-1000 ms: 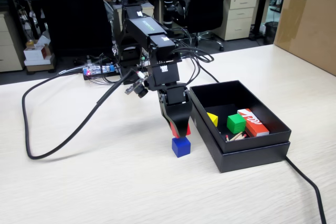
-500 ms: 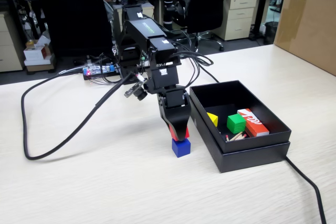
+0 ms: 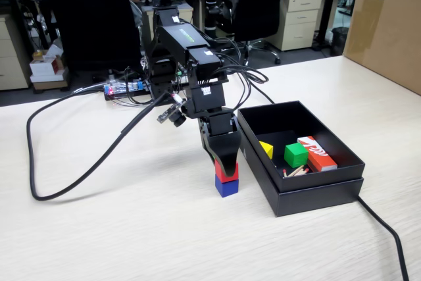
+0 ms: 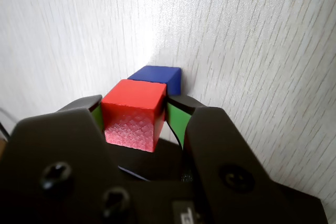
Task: Put the red cube on top of the blue cube
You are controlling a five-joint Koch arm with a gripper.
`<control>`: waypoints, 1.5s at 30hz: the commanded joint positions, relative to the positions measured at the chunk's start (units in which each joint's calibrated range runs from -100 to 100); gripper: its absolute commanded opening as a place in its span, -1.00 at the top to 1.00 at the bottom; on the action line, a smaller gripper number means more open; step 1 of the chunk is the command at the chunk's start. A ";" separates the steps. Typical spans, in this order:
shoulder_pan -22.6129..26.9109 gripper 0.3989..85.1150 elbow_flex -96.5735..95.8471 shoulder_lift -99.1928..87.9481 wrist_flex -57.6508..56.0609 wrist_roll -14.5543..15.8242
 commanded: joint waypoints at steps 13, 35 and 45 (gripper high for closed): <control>0.34 -0.04 -1.48 -12.84 3.01 -0.54; -1.07 -0.13 -50.80 -78.36 3.10 -4.00; -3.13 -0.15 -80.54 -96.72 19.26 -4.59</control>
